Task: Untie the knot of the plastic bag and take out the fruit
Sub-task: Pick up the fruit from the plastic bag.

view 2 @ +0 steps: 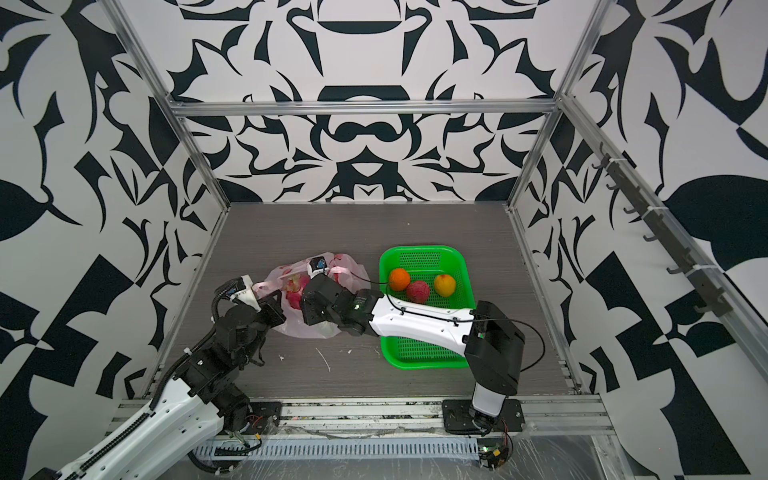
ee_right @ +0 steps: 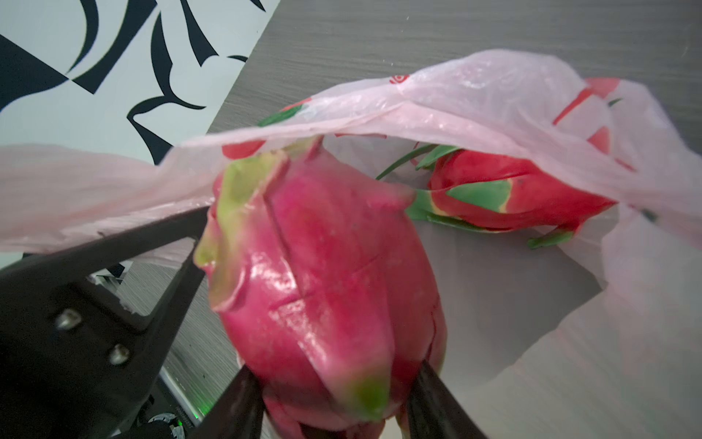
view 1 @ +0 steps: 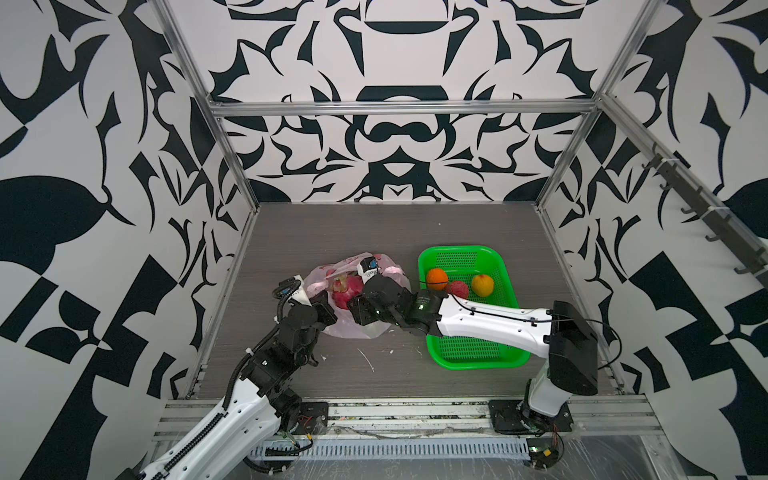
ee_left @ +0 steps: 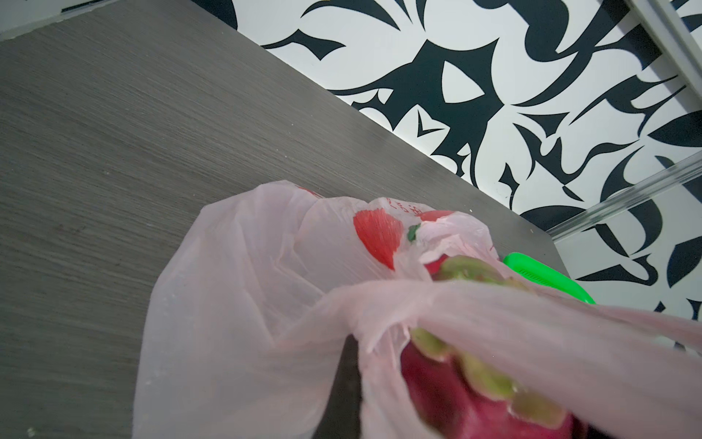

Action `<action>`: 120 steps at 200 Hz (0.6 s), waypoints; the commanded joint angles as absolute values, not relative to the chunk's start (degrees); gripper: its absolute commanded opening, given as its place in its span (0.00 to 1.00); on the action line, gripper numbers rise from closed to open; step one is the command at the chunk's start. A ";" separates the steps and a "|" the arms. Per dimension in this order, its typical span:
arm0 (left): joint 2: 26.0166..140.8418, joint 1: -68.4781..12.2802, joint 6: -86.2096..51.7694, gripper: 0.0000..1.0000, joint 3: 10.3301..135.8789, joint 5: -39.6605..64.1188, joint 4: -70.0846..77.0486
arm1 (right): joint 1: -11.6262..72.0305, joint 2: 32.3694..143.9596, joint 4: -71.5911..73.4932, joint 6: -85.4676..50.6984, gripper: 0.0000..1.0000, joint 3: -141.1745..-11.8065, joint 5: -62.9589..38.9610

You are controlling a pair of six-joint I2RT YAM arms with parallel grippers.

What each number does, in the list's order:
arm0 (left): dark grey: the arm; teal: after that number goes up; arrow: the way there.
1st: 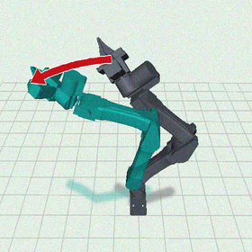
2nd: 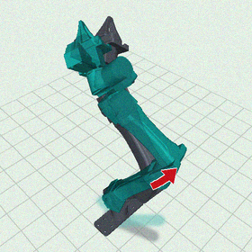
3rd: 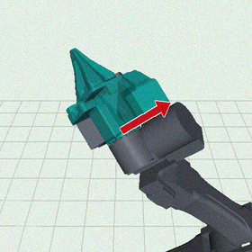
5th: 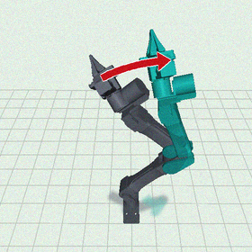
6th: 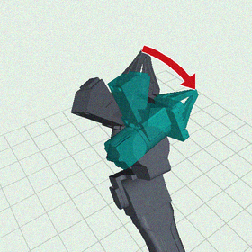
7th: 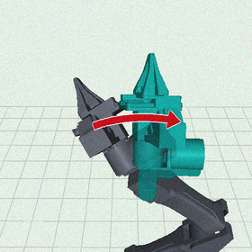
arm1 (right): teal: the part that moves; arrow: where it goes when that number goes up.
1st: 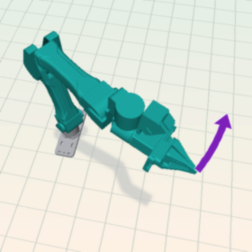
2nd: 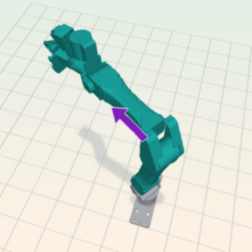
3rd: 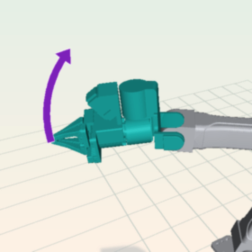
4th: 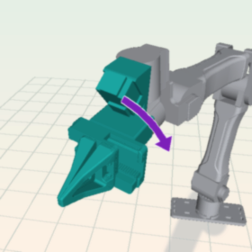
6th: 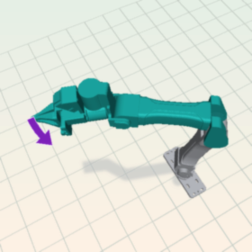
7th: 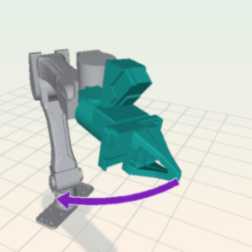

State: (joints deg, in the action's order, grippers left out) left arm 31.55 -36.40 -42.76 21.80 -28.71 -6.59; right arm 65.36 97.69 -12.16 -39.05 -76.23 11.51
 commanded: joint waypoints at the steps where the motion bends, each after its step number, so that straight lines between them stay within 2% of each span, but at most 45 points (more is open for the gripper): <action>1: 31.08 -36.53 -42.45 0.00 23.63 -27.90 -5.97 | 65.68 94.79 -9.69 -36.92 0.25 -76.16 15.34; 55: 26.13 -36.57 -46.44 0.00 19.91 -23.05 -8.58 | 65.59 99.65 -7.16 -34.07 0.24 -83.95 20.32; 120: 24.81 -36.57 -46.67 0.00 18.46 -22.18 -9.12 | 63.54 106.44 -7.55 -30.44 0.24 -95.93 19.43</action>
